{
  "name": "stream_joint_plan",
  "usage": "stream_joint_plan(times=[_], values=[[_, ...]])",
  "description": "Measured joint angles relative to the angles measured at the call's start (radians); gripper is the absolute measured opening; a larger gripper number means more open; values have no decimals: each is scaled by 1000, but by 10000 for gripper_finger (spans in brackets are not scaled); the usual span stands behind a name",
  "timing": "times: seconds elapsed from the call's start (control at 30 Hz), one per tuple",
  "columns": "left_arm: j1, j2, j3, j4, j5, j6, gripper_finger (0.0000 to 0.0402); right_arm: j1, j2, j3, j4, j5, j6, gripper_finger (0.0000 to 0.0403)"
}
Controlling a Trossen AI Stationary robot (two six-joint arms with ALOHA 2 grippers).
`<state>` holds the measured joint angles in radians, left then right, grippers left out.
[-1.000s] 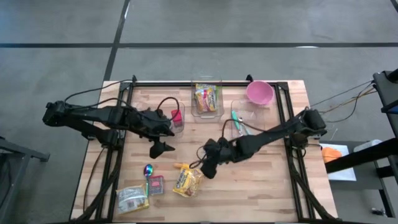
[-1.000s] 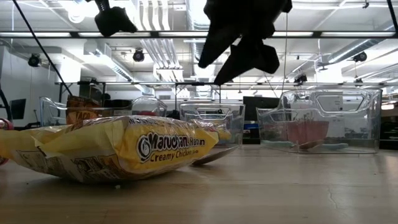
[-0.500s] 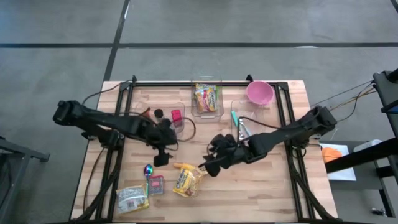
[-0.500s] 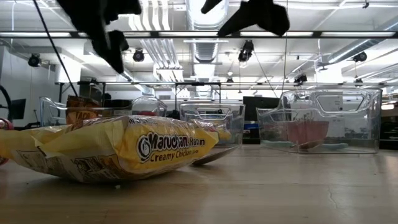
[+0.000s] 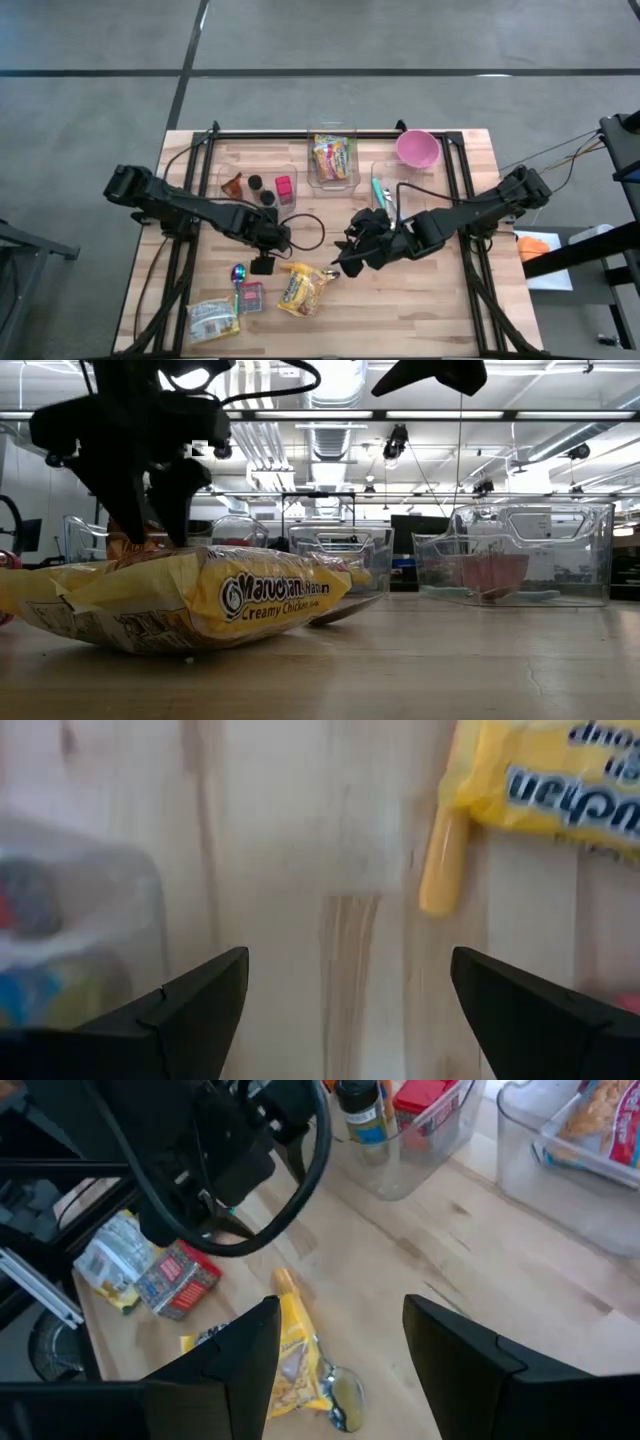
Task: Pick & Place Food Item
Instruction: Put the right yellow noodle pack into the middle transparent bin
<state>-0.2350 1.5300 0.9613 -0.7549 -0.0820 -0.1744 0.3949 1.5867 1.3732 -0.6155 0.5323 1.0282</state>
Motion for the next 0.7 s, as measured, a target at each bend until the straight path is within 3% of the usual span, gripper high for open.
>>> stream_joint_plan(times=[0.13, 0.7], values=[[-29, 4, -29, 126, 7, 15, 355, 10, 4, -2, -10, 0, 13, 208], [-59, 24, -106, 291, 78, 48, 355, 20, 4, -7, -13, 5, 20, 208]])
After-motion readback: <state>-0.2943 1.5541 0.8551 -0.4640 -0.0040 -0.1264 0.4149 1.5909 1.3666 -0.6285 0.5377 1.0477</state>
